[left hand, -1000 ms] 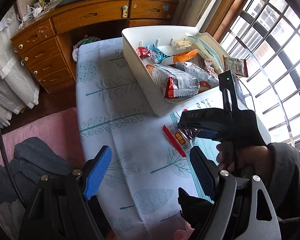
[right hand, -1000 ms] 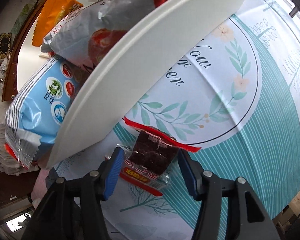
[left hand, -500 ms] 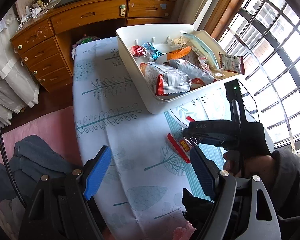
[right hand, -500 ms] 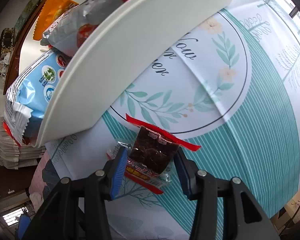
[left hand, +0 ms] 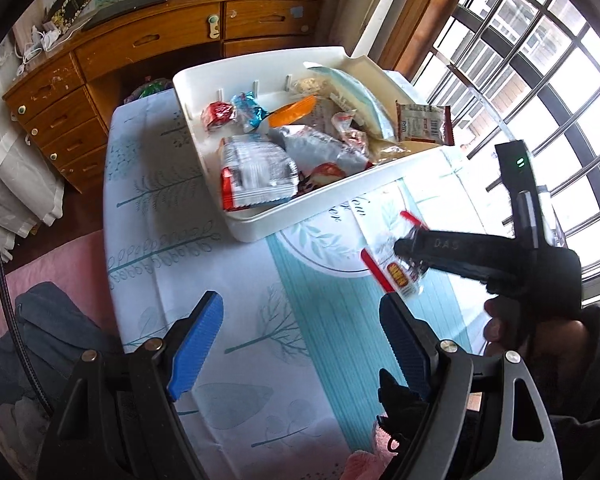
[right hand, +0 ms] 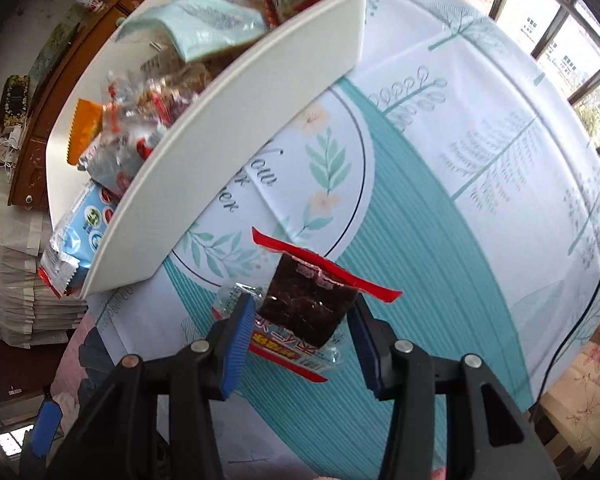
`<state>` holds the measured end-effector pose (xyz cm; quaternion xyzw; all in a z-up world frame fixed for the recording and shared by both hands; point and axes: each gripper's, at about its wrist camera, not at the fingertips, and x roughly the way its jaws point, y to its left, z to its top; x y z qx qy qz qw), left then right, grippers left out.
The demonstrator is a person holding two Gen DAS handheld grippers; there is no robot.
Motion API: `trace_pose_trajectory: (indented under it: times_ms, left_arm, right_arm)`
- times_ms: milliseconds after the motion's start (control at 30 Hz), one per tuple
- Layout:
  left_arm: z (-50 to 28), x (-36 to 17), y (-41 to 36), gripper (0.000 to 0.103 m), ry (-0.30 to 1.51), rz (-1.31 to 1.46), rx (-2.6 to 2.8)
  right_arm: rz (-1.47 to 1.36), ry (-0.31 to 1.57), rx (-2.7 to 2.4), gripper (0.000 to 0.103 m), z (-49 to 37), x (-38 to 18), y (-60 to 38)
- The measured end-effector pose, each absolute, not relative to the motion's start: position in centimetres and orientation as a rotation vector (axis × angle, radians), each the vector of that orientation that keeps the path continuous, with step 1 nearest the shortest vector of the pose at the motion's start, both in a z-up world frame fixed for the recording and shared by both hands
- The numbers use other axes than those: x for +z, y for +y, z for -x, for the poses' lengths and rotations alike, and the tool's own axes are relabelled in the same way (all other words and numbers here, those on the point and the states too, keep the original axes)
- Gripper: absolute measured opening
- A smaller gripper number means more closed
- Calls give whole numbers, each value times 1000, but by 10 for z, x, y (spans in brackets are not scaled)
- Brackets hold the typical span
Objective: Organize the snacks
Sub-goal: 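Lift the chocolate bar with the right tool and carry it over the bin, then open the right tool to drop the chocolate bar into the bin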
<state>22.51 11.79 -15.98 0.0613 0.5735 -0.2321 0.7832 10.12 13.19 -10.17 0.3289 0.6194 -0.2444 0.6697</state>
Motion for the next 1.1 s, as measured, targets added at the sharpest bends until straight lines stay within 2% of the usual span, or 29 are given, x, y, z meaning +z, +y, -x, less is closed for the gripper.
trace_pose_trajectory:
  times_ms: [467,1100]
  left_arm:
    - [-217,-153,52,79,1211,-93,-445]
    - [-214,-140,40,79,1153,31,-133]
  right_arm:
    - [-431,1091,-364,48,-113,-16,63]
    - [-227,916,-84,48,-166,-11,13]
